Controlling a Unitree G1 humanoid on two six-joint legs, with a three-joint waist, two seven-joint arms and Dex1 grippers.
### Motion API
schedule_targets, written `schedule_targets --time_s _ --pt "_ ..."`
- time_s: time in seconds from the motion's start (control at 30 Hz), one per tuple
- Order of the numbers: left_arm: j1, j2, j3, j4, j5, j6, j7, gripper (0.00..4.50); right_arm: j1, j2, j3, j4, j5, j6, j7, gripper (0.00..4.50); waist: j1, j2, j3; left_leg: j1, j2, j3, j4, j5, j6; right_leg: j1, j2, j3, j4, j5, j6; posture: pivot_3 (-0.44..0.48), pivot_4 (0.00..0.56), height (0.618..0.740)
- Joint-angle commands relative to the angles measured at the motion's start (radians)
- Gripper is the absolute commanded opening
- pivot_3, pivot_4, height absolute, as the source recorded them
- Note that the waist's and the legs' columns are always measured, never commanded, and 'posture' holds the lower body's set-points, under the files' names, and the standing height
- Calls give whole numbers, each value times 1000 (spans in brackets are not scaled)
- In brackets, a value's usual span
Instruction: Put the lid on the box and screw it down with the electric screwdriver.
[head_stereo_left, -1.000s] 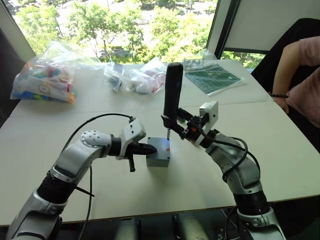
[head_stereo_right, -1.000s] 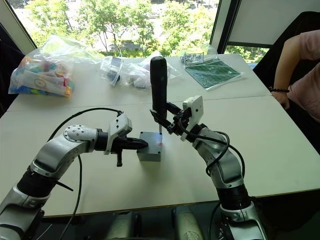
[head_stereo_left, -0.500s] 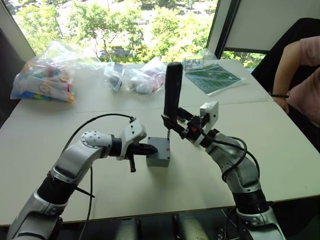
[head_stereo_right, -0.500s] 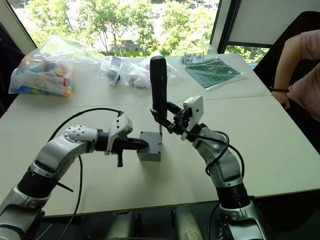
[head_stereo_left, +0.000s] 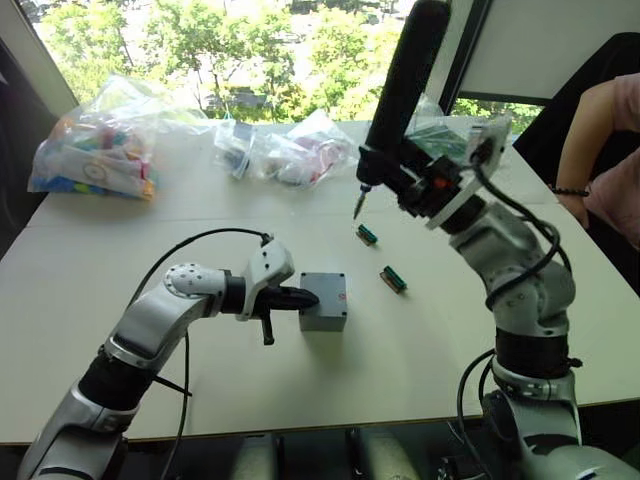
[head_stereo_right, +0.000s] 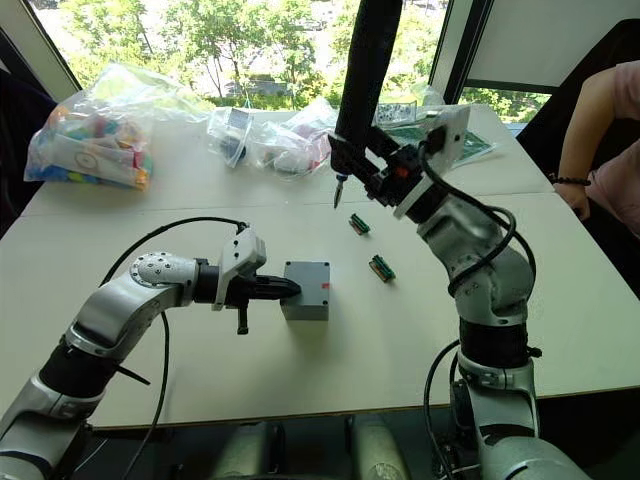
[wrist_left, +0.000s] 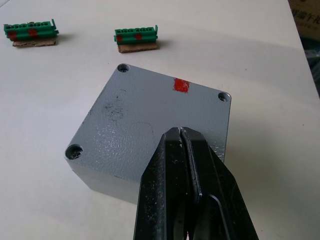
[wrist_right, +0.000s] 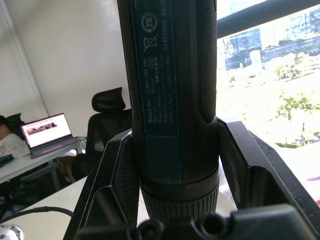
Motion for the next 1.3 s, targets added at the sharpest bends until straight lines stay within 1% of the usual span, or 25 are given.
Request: schedule_targets --time_s 0.03,0.1,0.17,0.23,0.27,0.3,0.33,0.37,0.4,0.43,0.47,0.53,0.6,0.73,0.8,0.9,1.0,1.07,1.13,1.17,1.2,1.3 --pt "8 -8 7 9 5 9 13 0 -20 17 -44 -11 50 25 -53 1864 -1 0 0 0 0 0 0 0 0 0 0 0 0 0 0 0 150 740" --pt "1 -22 40 2 -25 23 22 0 -53 23 -96 11 76 72 -145 1864 0 0 0 0 0 0 1 0 0 0 0 0 0 0 -1 0 150 740" --pt "-6 -34 63 -4 -50 40 29 0 -74 18 -126 24 91 107 -202 1864 0 1 3 0 0 0 1 0 0 0 0 0 0 1 -1 0 150 740" --pt "-25 -52 106 -16 -95 79 46 0 -110 -10 -172 46 133 196 -274 1864 1 1 5 -1 0 0 1 0 0 -1 0 0 0 1 -1 0 150 740" --pt "-42 -59 142 -28 -135 112 53 0 -143 -51 -211 71 156 275 -327 1864 1 1 6 -3 0 0 1 0 0 -2 0 0 0 1 -1 0 150 740" --pt "-61 -59 183 -44 -183 151 54 0 -179 -125 -249 104 189 381 -349 1864 1 1 6 -4 0 0 1 0 0 -3 0 0 0 1 -1 0 150 740" --pt "-71 -40 201 -68 -210 176 40 0 -224 -234 -261 169 206 570 -343 1864 3 2 9 -6 0 0 1 0 0 -4 0 0 0 3 -5 0 150 740" --pt "-69 -11 200 -98 -219 186 20 0 -259 -330 -272 228 229 732 -332 1864 5 4 10 -10 0 0 2 0 0 -8 -1 0 0 3 -5 0 150 740" --pt "-62 16 187 -125 -215 184 2 0 -273 -421 -242 264 240 859 -290 1864 6 4 11 -16 -1 0 4 0 0 -13 -1 0 1 4 -5 0 150 740" --pt "-54 38 169 -149 -208 181 -10 0 -270 -489 -206 280 235 939 -267 1864 11 4 11 -18 -2 0 4 0 0 -16 -2 0 1 4 -5 0 150 740" --pt "-49 52 159 -164 -206 179 -13 0 -270 -526 -182 286 230 981 -253 1864 12 4 11 -18 -2 0 2 0 0 -15 -2 0 -1 3 -4 0 150 740" --pt "-38 80 125 -208 -201 169 -29 0 -208 -630 -106 362 260 1028 -239 1864 6 4 11 -17 -2 1 1 -1 3 -15 -2 0 -2 2 -3 0 150 740" --pt "-33 87 102 -233 -199 162 -34 0 -155 -689 -59 427 310 1039 -226 1864 -1 3 11 -17 -2 1 1 -5 9 -15 -1 0 -2 0 -3 0 150 740" --pt "-31 58 88 -232 -199 162 -3 0 -122 -715 19 543 410 1039 -283 1864 -9 9 16 -16 -1 3 2 -6 11 -16 0 3 -1 1 1 0 150 740" --pt "-27 44 88 -231 -200 162 13 0 -112 -720 60 578 463 1039 -316 1864 -11 9 16 -16 -1 3 2 -6 11 -16 1 4 1 1 0 0 150 740" --pt "-20 34 87 -237 -199 166 29 0 -108 -720 82 599 527 1039 -370 1864 -14 9 16 -16 0 2 4 -6 11 -15 3 4 1 0 -2 0 150 740" --pt "15 38 86 -263 -200 172 50 0 -120 -678 93 631 539 1039 -437 1864 -17 9 16 -16 0 2 7 -6 11 -14 3 4 1 0 -2 0 150 740" --pt "33 46 92 -275 -205 177 57 0 -128 -661 98 646 526 1039 -455 1864 -19 8 16 -16 0 2 8 -6 11 -14 2 4 0 0 -1 0 150 740" --pt "45 53 97 -280 -206 180 62 0 -127 -653 105 640 513 1039 -462 2852 -21 8 16 -16 0 2 8 -6 11 -14 2 4 1 0 -1 0 150 740" --pt "51 56 100 -280 -204 178 64 0 -127 -653 111 638 515 1039 -457 2909 -22 8 16 -16 0 2 8 -6 11 -14 3 4 1 0 -1 0 150 740" --pt "57 59 106 -276 -203 175 67 0 -130 -651 111 631 501 1039 -456 3180 -22 8 16 -16 0 2 8 -6 11 -14 3 4 1 0 -1 0 150 740" --pt "79 59 161 -252 -225 166 77 0 -165 -629 89 633 469 1039 -455 4335 -24 8 16 -16 0 2 8 -6 11 -14 3 4 1 0 -1 0 150 740"
